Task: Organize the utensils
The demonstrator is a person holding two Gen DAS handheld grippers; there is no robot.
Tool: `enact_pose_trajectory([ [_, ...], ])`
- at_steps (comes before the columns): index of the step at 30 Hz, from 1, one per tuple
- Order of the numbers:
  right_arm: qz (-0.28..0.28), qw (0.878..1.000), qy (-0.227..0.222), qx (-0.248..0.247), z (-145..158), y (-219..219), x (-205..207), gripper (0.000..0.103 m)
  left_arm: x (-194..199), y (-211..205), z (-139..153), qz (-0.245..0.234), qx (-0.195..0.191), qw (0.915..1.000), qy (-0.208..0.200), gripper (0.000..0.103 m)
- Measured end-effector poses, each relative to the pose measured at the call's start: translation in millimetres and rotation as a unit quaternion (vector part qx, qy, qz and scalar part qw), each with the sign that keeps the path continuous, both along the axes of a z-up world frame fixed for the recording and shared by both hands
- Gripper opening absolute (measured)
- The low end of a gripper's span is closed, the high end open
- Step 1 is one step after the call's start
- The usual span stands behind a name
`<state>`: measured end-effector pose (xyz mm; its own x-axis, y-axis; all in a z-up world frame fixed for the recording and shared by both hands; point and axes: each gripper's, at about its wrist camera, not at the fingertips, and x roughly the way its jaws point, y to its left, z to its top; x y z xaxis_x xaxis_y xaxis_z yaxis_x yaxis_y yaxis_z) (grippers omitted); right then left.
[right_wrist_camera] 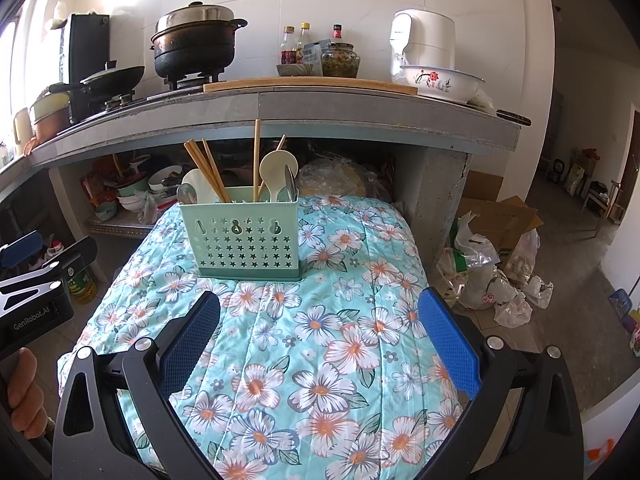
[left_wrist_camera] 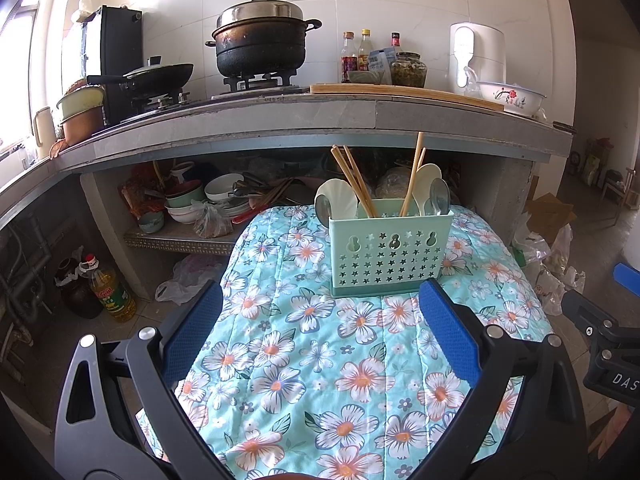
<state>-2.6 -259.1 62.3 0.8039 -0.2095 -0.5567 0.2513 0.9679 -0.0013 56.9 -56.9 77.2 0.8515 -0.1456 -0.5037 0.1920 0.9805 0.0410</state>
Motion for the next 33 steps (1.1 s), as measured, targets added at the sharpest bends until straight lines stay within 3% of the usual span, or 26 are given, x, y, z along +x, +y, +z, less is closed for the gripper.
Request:
enact_pose_trajectory([
  [33, 0.000, 1.000, 0.000, 0.001, -0.1, 0.4, 0.1, 0.097, 0.0, -1.5, -1.8, -0.001, 0.000, 1.0000, 0.003, 0.095],
])
